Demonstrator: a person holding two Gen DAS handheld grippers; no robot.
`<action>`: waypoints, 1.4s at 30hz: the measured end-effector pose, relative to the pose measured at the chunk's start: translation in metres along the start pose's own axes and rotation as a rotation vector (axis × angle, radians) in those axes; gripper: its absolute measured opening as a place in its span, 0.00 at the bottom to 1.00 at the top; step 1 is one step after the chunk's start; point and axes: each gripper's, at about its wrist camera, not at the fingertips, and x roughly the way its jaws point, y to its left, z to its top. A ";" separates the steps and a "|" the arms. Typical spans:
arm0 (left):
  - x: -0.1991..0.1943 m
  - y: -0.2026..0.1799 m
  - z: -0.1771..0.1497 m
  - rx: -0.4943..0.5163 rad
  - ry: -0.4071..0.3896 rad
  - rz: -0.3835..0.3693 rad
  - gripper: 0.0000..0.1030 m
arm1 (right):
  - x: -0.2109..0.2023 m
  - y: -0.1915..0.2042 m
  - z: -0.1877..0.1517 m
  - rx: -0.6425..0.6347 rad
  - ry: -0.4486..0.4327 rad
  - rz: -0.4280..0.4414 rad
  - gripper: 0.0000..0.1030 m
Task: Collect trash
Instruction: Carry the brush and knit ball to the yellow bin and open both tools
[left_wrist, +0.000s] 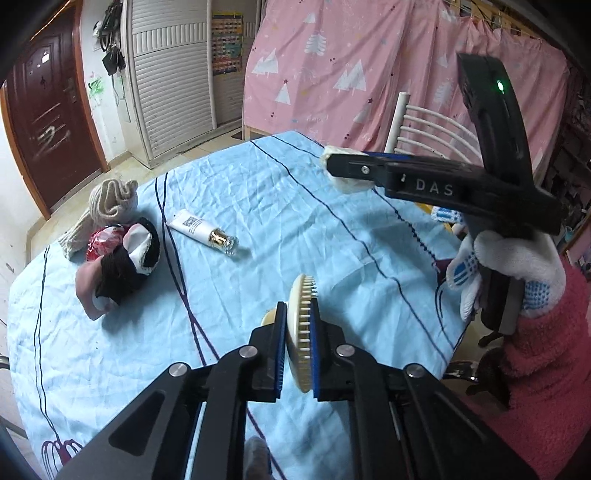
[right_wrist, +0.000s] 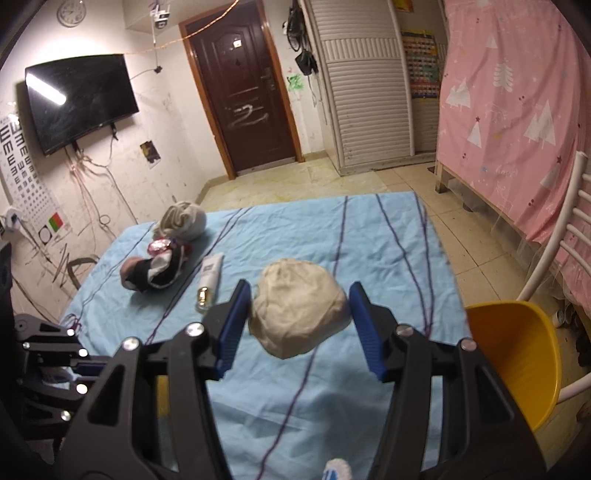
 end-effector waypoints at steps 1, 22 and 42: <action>0.000 -0.001 0.002 0.003 -0.001 0.001 0.01 | -0.003 -0.006 0.000 0.012 -0.010 -0.003 0.51; -0.003 -0.056 0.080 0.112 -0.086 0.060 0.01 | -0.055 -0.110 -0.001 0.190 -0.141 -0.074 0.52; 0.053 -0.147 0.163 0.191 -0.079 -0.114 0.01 | -0.078 -0.209 -0.020 0.358 -0.182 -0.154 0.52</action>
